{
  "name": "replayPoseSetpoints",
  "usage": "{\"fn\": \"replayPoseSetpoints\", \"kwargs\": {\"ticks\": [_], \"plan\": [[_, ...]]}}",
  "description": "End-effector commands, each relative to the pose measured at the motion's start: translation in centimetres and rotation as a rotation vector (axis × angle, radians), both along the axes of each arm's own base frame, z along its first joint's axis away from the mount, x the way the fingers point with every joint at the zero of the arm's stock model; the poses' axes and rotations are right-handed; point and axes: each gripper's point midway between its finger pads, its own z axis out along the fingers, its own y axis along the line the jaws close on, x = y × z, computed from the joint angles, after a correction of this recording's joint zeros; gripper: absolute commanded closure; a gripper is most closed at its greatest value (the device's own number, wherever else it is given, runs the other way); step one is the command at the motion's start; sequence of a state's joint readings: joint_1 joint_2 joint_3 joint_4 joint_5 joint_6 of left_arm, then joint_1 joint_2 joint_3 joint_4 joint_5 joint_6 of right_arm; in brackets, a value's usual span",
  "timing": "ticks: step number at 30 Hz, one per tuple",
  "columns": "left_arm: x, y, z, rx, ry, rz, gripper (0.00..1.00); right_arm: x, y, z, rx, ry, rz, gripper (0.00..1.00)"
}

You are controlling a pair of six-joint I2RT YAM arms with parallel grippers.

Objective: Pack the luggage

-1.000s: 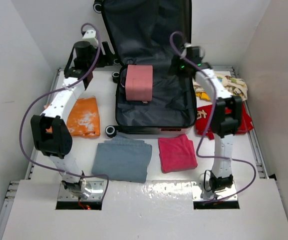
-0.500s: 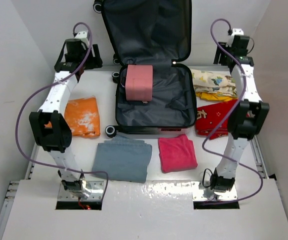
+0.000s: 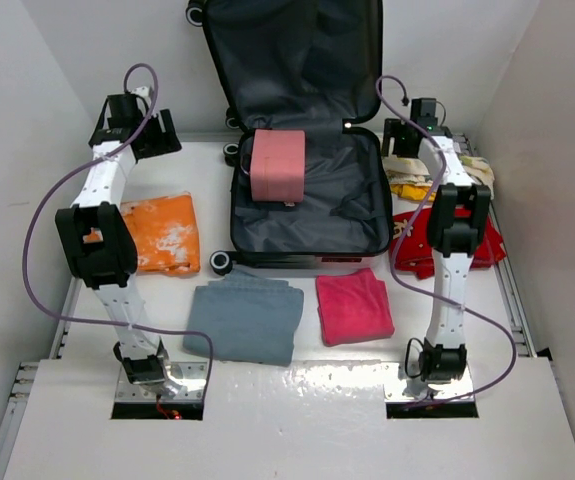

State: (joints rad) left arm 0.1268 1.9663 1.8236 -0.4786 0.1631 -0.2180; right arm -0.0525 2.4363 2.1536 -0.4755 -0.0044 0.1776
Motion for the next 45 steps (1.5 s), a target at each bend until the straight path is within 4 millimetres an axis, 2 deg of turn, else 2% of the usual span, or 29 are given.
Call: {"fn": "replayPoseSetpoints", "kwargs": {"ticks": [1,5,6,7,10,14,15,16,18,19,20,21,22,24,26,27,28,29,30,32,33,34,35,36,37,42,43,44,45], "plan": [[0.6,0.1,1.6,-0.021,-0.039,-0.017,0.24,0.7,1.3,0.8,0.056,-0.022,-0.032,0.22],[0.7,0.1,1.1,-0.015,-0.031,-0.022,0.24,-0.3,2.0,-3.0,0.08,0.078,-0.059,0.21],[0.7,0.2,1.1,-0.007,-0.031,-0.027,0.24,-0.2,1.4,-3.0,0.051,0.077,-0.085,0.21],[0.7,0.2,1.1,-0.007,-0.031,-0.027,0.24,-0.6,0.8,-4.1,0.025,0.106,-0.111,0.21],[0.7,0.5,1.1,0.003,-0.03,-0.012,0.24,-1.4,-0.5,-5.8,-0.036,0.154,-0.151,0.22],[0.8,0.5,0.6,0.002,-0.021,-0.012,0.24,-1.9,-0.8,-6.5,-0.065,0.171,-0.143,0.22],[0.8,0.6,0.6,0.011,-0.021,-0.018,0.24,-2.4,-0.7,-7.5,-0.081,0.202,-0.127,0.22],[0.8,0.6,0.6,0.011,-0.021,-0.018,0.24,-2.2,-0.6,-6.8,-0.088,0.206,-0.125,0.22],[1.0,0.6,1.1,0.013,-0.033,-0.018,0.24,-3.3,-0.8,-8.3,-0.133,0.266,-0.12,0.22],[1.1,0.6,0.6,0.011,-0.025,-0.018,0.24,-4.2,-1.2,-8.8,-0.157,0.304,-0.124,0.25],[1.3,0.6,1.2,0.013,-0.038,-0.018,0.24,-4.8,-1.8,-8.9,-0.188,0.321,-0.135,0.28],[1.3,0.8,1.2,0.018,-0.037,-0.011,0.24,-5.7,-2.3,-9.4,-0.229,0.357,-0.125,0.38],[1.4,0.8,1.6,0.02,-0.046,-0.011,0.24,-6.9,-2.6,-10.1,-0.236,0.405,-0.132,0.44],[1.6,0.8,1.5,0.02,-0.046,-0.011,0.24,-7.2,-2.9,-9.8,-0.222,0.417,-0.137,0.61],[1.6,0.8,1.5,0.02,-0.046,-0.011,0.24,-7.9,-3.2,-9.7,-0.212,0.437,-0.141,0.73],[1.6,0.8,1.5,0.02,-0.046,-0.011,0.24,-7.6,-3.4,-8.5,-0.204,0.415,-0.148,0.79],[1.6,0.8,1.5,0.02,-0.046,-0.011,0.24,-7.7,-3.4,-8.1,-0.179,0.414,-0.14,0.91],[1.6,0.8,1.5,0.02,-0.046,-0.011,0.24,-7.7,-3.7,-7.6,-0.178,0.406,-0.149,0.98],[1.6,0.8,1.5,0.02,-0.046,-0.011,0.24,-7.6,-4.2,-6.1,-0.174,0.382,-0.163,1.0],[1.6,0.8,1.5,0.02,-0.046,-0.011,0.24,-7.8,-4.7,-3.0,-0.099,0.33,-0.177,1.0],[1.6,0.8,1.5,0.02,-0.046,-0.011,0.24,-7.7,-4.0,-2.2,-0.03,0.312,-0.152,1.0],[1.5,0.8,1.1,0.019,-0.037,-0.011,0.24,-8.3,-4.4,-0.5,-0.017,0.286,-0.171,1.0],[1.4,0.6,1.6,0.015,-0.047,-0.018,0.24,-8.6,-5.6,1.9,-0.014,0.244,-0.191,1.0],[1.3,0.6,1.1,0.013,-0.037,-0.018,0.24,-9.3,-4.9,0.9,0.038,0.254,-0.151,1.0],[1.3,0.6,1.1,0.013,-0.037,-0.018,0.24,-9.5,-5.7,4.0,0.031,0.189,-0.151,1.0],[1.3,0.6,1.1,0.005,-0.036,-0.013,0.24,-10.4,-6.8,3.0,-0.052,0.203,-0.079,1.0],[1.3,-0.1,1.2,-0.001,-0.037,-0.031,0.24,-10.4,-6.6,2.2,-0.052,0.226,-0.075,0.99],[1.3,-0.1,1.2,-0.001,-0.037,-0.031,0.24,-10.0,-6.4,1.8,-0.053,0.232,-0.066,0.93],[1.3,-0.1,1.2,-0.001,-0.037,-0.031,0.23,-9.9,-6.2,1.3,-0.044,0.254,-0.074,0.82]]}}
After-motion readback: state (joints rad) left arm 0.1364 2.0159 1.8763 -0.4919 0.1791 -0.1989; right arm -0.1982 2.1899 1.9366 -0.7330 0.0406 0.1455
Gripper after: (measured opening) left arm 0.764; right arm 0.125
